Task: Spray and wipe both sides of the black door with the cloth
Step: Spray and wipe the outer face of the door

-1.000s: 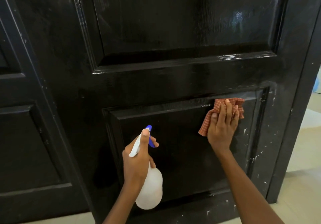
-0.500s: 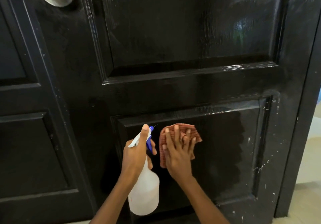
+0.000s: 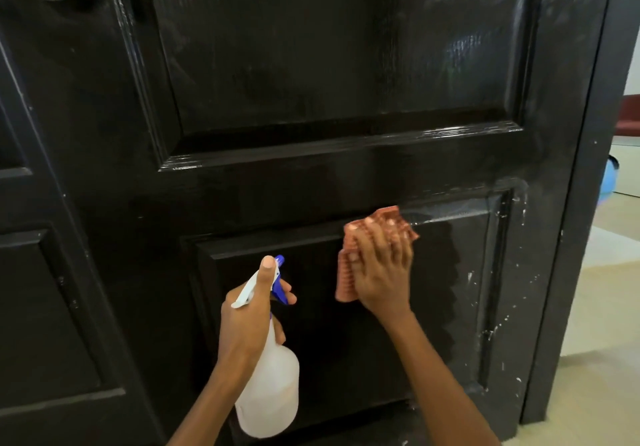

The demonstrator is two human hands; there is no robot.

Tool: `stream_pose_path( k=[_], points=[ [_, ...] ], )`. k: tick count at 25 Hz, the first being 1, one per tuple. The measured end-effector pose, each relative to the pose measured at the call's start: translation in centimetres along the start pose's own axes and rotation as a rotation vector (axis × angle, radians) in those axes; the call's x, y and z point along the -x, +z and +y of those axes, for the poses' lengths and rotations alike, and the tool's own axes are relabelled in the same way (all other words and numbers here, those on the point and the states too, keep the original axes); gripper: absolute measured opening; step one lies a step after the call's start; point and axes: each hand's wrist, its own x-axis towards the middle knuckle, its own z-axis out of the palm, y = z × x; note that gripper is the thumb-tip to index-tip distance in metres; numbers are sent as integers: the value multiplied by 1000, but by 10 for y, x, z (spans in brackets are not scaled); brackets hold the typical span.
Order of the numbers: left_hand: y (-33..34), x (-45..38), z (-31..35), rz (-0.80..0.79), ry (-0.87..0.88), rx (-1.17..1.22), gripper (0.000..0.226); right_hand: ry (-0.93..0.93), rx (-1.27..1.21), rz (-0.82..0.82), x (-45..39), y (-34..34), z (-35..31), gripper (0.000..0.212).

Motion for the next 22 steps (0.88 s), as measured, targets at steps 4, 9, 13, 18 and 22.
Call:
stream_pose_path(
  k=[4,9,13,18,22],
  points=[
    [28,3,2,-58,-6,7,69,349,-21,71,1,-20,73,55],
    [46,9,2,-92,-16,25,68,684,-119,156,-27,-26,66,58],
    [53,10,8,-87,11,32,65,342,-58,63,-15,-8,-9,59],
    [67,5,17,-86,15,41,64,-283,109,-253,-13,-18,-5,69],
    [85,1,22,-108,40,37,68,42,102,-133,-16,-33,69,60]
  ],
)
